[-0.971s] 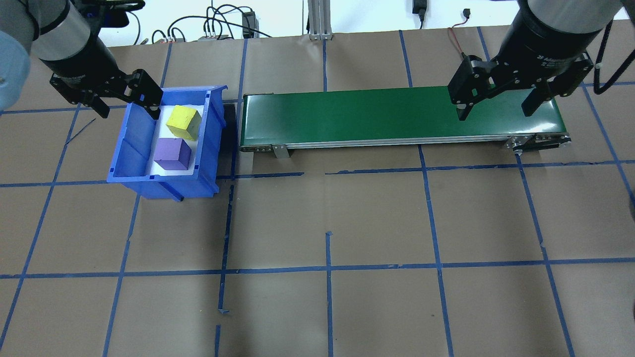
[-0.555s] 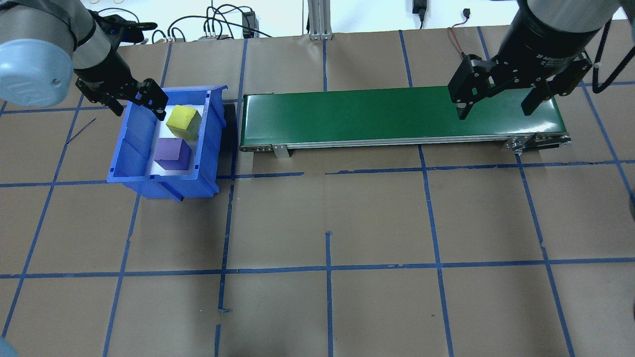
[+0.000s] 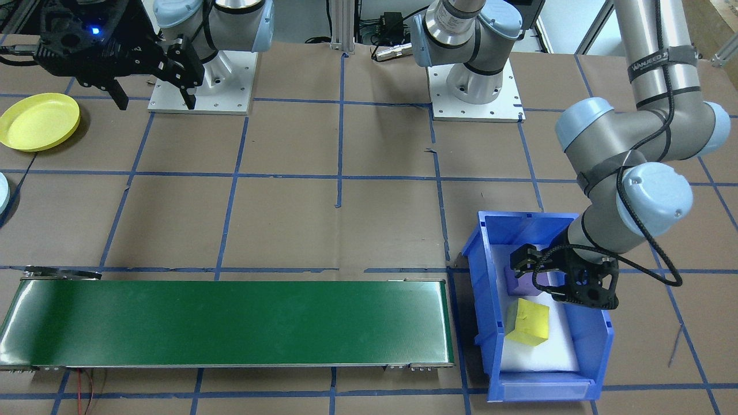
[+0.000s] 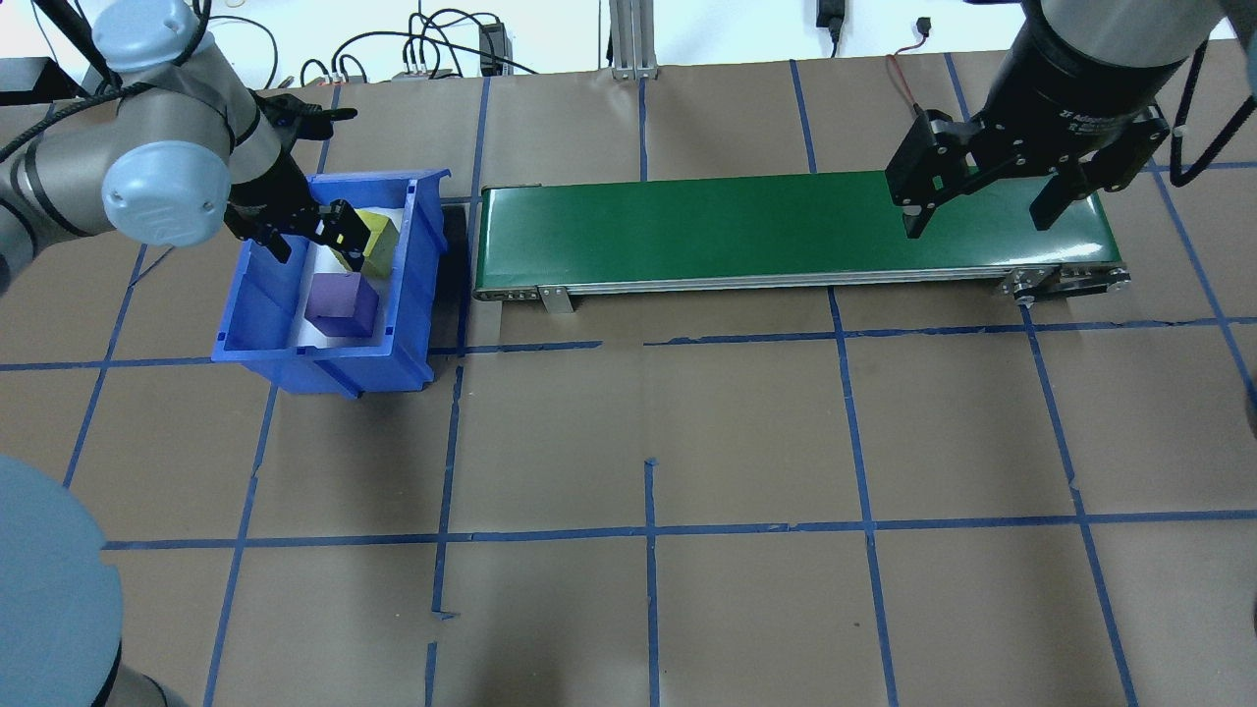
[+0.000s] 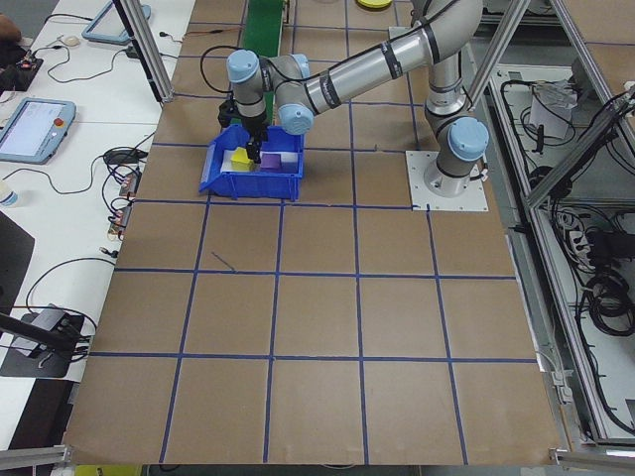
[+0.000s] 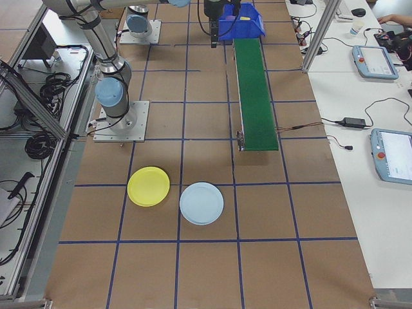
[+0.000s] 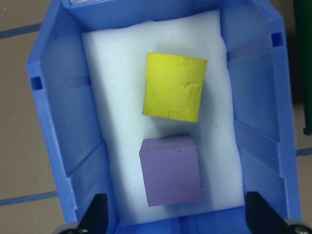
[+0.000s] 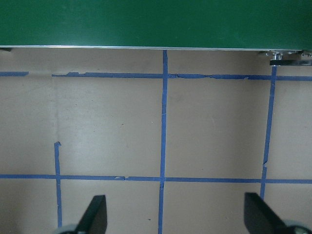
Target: Move block left to right into plate
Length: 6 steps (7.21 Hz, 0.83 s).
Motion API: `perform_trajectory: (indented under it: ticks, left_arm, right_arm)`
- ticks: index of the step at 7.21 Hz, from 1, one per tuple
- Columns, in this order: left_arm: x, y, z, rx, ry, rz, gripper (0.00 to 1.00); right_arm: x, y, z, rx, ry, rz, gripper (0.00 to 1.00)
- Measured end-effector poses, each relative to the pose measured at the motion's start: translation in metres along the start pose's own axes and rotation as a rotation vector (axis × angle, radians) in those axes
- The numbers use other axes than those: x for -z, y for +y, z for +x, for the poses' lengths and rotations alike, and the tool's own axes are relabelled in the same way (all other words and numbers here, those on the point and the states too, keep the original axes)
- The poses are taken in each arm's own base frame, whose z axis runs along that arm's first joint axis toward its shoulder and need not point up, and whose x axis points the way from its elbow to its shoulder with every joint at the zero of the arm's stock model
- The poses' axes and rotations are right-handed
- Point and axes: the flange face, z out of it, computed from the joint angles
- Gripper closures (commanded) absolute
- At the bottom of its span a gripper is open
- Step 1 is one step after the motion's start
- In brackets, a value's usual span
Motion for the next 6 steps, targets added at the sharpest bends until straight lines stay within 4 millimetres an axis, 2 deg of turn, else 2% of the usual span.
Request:
perform_trajectory:
  ticks: [1,2,3,4,5,6]
  left_arm:
    - [-0.021,0.002,0.002,0.000,0.012,-0.013,0.02]
    - [-0.042,0.005,0.004,-0.002,0.019,-0.013,0.07]
    - [-0.058,0.007,0.006,-0.003,0.020,-0.013,0.44]
    - [-0.067,0.009,0.006,-0.004,0.020,-0.015,0.52]
    - [-0.064,0.009,0.006,-0.003,0.017,-0.005,0.52]
    - [-0.042,0.009,0.006,-0.002,0.003,0.032,0.52]
  right_arm:
    - [0.000,0.000,0.000,-0.001,0.001,0.000,0.00]
    - [0.000,0.000,0.001,-0.002,0.001,0.001,0.00]
    - [0.000,0.000,0.001,-0.002,0.001,0.001,0.00]
    - [0.000,0.000,0.001,-0.003,0.001,0.001,0.00]
    - [0.000,-0.001,0.002,-0.006,0.000,0.001,0.00]
    - [0.000,-0.001,0.004,-0.010,0.000,-0.001,0.00]
